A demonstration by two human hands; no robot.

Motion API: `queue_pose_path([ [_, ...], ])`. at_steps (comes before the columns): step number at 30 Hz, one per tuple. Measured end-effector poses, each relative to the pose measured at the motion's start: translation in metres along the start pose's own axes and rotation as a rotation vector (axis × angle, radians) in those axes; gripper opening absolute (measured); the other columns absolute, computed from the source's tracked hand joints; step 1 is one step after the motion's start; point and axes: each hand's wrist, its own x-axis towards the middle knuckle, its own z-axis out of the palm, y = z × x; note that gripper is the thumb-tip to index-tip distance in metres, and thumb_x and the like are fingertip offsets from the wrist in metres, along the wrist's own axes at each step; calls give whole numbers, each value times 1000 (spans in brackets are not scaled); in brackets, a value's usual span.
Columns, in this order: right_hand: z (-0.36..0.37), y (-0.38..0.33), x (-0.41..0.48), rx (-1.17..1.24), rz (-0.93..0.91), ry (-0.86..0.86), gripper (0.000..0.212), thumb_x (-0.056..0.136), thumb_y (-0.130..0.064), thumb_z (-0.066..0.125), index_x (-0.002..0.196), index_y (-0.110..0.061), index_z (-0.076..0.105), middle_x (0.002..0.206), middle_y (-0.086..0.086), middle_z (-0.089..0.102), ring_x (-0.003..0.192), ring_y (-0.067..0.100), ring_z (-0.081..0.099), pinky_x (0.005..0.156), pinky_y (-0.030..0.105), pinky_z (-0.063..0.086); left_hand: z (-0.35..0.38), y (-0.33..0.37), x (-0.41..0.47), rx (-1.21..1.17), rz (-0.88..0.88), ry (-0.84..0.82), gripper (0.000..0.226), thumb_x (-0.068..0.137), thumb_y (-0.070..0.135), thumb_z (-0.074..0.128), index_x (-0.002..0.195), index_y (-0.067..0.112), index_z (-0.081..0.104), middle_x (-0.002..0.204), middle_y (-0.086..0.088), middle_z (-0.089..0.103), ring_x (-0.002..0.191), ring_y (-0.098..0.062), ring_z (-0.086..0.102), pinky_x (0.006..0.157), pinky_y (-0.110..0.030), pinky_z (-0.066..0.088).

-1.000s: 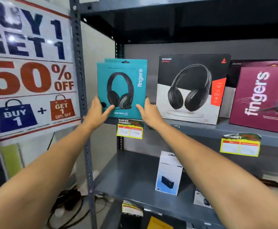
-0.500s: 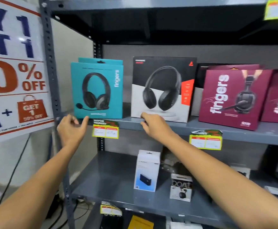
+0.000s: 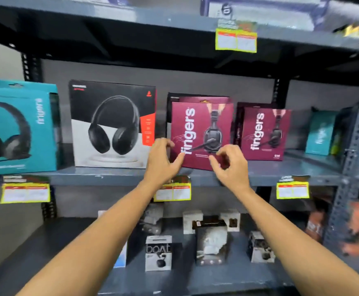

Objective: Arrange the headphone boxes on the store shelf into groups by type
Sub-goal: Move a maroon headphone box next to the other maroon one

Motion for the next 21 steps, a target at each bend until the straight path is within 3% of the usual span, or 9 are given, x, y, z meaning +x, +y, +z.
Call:
queue_pose_path([
  [3, -5, 23, 20, 113, 313, 125, 41, 78, -33, 77, 95, -8, 48, 95, 14, 52, 83, 27, 52, 73, 36, 49, 23, 7, 20, -70, -240, -29, 76, 81, 34, 73, 139, 3, 35, 137, -13, 43, 128, -23, 40, 103, -24, 29],
  [5, -3, 33, 30, 184, 484, 75, 60, 74, -48, 77, 107, -10, 44, 108, 15, 54, 98, 28, 55, 84, 45, 50, 34, 4, 26, -79, -374, -64, 98, 81, 41, 72, 149, -1, 16, 153, -17, 28, 142, -26, 26, 111, -29, 22],
  [7, -2, 39, 38, 277, 647, -143, 88, 69, -62, 72, 132, -12, 36, 134, 11, 51, 122, 29, 51, 101, 43, 45, 39, -2, 30, -105, -462, -119, 99, 80, 45, 72, 148, 0, 17, 151, -16, 35, 139, -29, 35, 107, -32, 31],
  [9, -3, 42, 41, 303, 721, -358, 109, 66, -70, 68, 149, -16, 21, 151, 8, 38, 137, 28, 39, 111, 42, 36, 37, -7, 32, -147, -483, -189, 80, 83, 41, 71, 141, 5, 30, 139, -10, 52, 124, -24, 52, 90, -26, 40],
  [12, -3, 51, 41, 324, 682, -399, 103, 72, -64, 69, 150, -17, 23, 155, 4, 35, 140, 24, 35, 113, 41, 32, 35, -8, 29, -127, -361, -174, 68, 86, 44, 66, 141, 15, 36, 131, -1, 58, 112, -12, 54, 89, -24, 40],
  [15, -3, 53, 38, 411, 693, -291, 96, 78, -66, 61, 151, -16, 24, 157, 5, 32, 143, 24, 32, 116, 42, 28, 37, -9, 24, -46, -238, -70, 75, 81, 67, 54, 140, 23, 39, 126, -1, 60, 112, -19, 57, 95, -35, 46],
  [18, -4, 50, 39, 469, 690, -258, 107, 70, -79, 56, 151, -16, 27, 156, 5, 34, 142, 24, 34, 117, 45, 27, 37, -5, 20, -7, -225, -8, 81, 81, 71, 51, 144, 22, 37, 126, -6, 58, 113, -21, 55, 96, -37, 46],
  [21, -6, 48, 39, 448, 658, -265, 90, 85, -62, 54, 152, -11, 21, 158, 7, 29, 144, 25, 28, 115, 41, 25, 35, -4, 19, 2, -223, -5, 85, 80, 72, 50, 145, 20, 36, 127, -7, 57, 114, -22, 54, 96, -39, 47],
])
